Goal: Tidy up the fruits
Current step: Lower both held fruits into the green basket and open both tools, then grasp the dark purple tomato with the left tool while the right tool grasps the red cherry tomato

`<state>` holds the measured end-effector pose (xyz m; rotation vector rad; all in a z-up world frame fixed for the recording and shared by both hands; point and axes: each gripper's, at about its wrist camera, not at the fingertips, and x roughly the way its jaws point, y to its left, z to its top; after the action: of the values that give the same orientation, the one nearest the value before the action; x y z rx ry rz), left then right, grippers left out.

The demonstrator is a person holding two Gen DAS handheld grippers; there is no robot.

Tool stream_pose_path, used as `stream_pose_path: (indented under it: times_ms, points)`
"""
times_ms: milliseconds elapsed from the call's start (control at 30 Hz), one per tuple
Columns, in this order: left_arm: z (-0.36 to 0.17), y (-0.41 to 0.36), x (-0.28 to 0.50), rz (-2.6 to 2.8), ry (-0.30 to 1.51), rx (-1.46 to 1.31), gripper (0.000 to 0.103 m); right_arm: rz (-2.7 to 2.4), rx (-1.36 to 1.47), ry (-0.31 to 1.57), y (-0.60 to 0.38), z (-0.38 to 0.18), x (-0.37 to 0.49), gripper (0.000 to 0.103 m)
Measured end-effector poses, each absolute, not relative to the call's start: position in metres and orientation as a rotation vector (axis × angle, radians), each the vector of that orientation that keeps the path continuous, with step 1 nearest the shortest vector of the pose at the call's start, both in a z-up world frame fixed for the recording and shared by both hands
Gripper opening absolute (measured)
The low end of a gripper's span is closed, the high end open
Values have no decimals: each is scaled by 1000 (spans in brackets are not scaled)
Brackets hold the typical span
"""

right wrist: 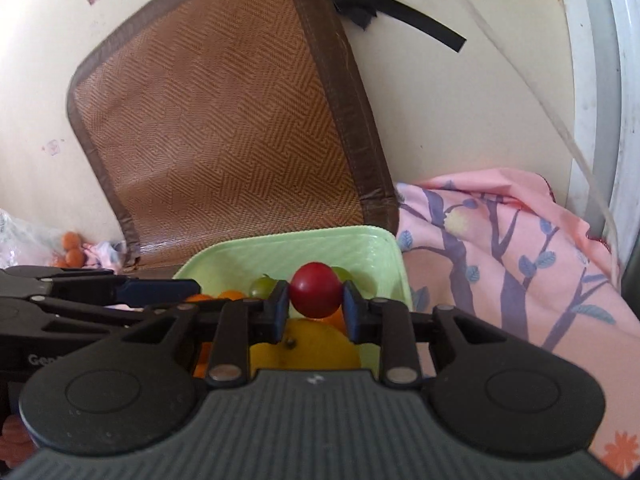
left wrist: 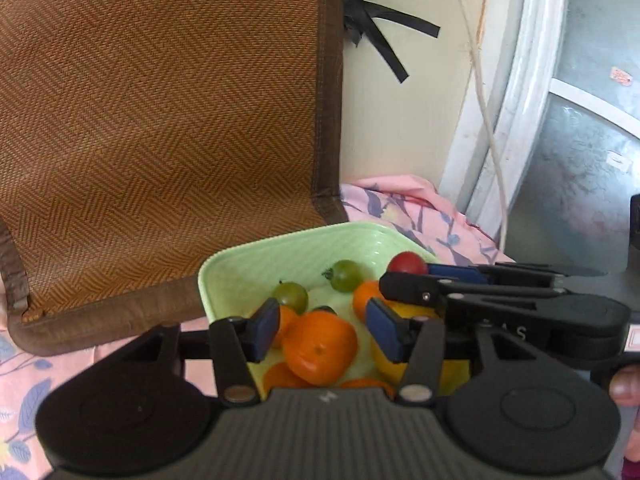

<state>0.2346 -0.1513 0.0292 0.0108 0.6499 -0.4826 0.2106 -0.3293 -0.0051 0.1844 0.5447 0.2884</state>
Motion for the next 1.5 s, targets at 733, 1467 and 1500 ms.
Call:
stream_pose_path:
  times_ms: [733, 1467, 1500]
  points:
    - [22, 33, 151, -358, 664, -196, 58, 578, 26, 562, -200, -3, 100, 43]
    - [0, 2, 134, -385, 676, -120, 27, 448, 89, 627, -241, -24, 77, 30]
    - [4, 0, 120, -397, 661, -113, 27, 448, 108, 625, -245, -23, 68, 30]
